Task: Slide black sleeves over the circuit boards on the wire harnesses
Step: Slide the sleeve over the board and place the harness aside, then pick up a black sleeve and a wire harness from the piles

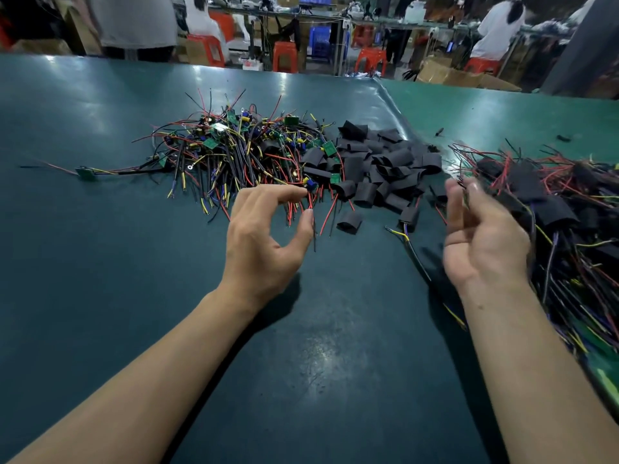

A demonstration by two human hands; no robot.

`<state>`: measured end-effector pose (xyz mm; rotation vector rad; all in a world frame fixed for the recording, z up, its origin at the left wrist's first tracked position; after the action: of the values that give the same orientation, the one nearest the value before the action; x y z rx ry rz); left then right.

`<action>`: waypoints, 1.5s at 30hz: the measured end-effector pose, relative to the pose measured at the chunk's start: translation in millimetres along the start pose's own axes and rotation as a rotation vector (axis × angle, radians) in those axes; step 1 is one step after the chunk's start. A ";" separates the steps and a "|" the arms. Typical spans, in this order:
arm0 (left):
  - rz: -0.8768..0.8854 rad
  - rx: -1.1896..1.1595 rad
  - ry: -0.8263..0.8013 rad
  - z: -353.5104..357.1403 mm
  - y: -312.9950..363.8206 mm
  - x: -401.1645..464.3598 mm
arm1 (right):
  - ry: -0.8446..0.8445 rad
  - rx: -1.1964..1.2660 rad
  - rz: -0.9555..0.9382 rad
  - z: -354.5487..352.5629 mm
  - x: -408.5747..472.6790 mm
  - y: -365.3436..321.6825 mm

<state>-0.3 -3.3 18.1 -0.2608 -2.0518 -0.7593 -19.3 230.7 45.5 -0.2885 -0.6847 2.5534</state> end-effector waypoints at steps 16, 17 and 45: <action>-0.378 0.366 -0.405 12.8 -33.6 -4.9 | -0.229 -0.437 0.280 0.1 -23.0 44.9; -0.392 0.354 -0.396 12.4 -33.6 -4.3 | -0.239 -0.458 0.289 0.3 -24.2 46.0; -0.570 0.439 -0.284 -15.6 -78.2 13.2 | -0.343 -0.596 0.317 -0.9 -28.8 48.2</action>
<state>-32.5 -75.8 2.7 0.5123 -2.5362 -0.5965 -13.0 180.1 22.1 -0.1573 -1.6512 2.6562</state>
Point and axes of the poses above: each hand's wrist, its own x-axis towards the middle knuckle, its own z-axis out of the palm, y = z × x, the point moved 2 cm from there along x, towards the middle knuckle, and after that the axes turned 10 degrees about x, right-handed, at the moved point
